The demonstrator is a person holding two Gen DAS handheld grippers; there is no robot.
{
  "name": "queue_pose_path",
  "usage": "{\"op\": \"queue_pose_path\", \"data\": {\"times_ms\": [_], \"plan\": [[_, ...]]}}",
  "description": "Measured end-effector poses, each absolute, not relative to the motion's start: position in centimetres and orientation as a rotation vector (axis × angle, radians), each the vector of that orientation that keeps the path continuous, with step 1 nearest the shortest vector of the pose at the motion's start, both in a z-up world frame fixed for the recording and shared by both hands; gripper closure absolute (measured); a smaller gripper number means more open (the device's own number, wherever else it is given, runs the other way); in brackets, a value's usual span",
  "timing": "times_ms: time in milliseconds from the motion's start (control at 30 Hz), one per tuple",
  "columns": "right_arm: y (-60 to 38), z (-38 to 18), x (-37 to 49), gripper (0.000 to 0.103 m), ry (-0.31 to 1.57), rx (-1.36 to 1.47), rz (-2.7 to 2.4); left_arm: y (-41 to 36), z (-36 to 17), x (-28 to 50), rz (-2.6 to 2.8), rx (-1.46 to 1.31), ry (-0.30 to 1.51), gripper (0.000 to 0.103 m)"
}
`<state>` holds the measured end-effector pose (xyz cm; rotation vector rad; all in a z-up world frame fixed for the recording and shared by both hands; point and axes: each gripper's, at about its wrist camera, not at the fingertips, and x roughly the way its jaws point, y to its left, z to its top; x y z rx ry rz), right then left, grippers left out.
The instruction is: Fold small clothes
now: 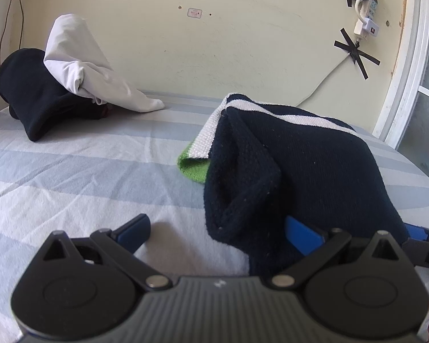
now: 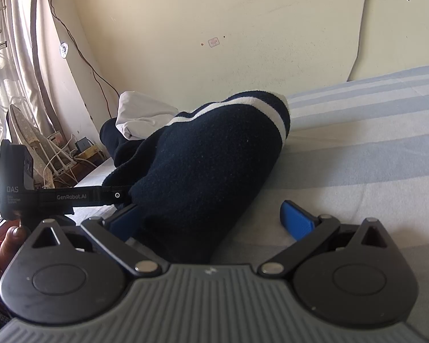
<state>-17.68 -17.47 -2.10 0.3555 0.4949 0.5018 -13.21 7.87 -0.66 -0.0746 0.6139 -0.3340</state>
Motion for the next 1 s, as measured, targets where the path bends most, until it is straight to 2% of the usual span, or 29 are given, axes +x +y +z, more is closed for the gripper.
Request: {"op": "queue_pose_path", "data": {"times_ms": [1000], "plan": [[-17.45, -2.13, -17.59, 0.000, 0.490, 0.346, 0.502, 7.79, -0.69, -13.43, -0.333, -0.075, 0.610, 0.000]]}}
